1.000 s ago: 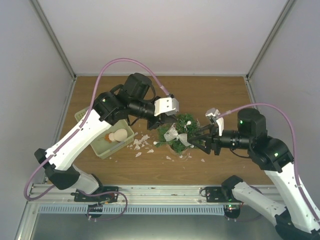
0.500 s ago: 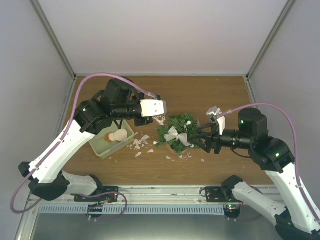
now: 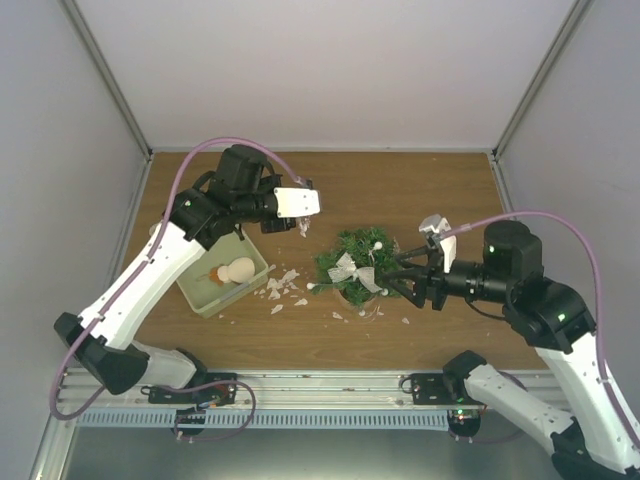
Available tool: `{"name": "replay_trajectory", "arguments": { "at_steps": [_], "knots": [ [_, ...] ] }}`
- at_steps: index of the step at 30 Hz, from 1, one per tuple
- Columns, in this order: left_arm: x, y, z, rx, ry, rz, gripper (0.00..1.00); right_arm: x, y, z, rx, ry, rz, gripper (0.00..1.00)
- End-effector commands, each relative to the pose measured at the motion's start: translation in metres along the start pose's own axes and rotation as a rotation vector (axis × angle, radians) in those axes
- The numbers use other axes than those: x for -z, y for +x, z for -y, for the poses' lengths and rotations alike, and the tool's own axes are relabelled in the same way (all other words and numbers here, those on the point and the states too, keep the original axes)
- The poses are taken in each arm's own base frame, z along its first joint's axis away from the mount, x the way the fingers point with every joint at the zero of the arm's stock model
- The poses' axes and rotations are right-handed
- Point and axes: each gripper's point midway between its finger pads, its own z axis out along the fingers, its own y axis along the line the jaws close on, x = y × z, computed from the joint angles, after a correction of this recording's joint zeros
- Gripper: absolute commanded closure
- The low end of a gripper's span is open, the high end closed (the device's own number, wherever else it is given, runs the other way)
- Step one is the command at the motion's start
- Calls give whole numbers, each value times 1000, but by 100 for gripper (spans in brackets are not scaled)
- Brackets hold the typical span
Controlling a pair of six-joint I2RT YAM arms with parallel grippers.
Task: Decorate the small christmas tree
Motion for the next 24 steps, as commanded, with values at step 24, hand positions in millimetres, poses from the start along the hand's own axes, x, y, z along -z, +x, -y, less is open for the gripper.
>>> {"name": "replay_trajectory", "arguments": {
  "at_steps": [24],
  "knots": [
    [-36, -54, 38, -65, 188, 164, 100, 16, 3, -4, 13, 33, 40, 36]
  ]
}}
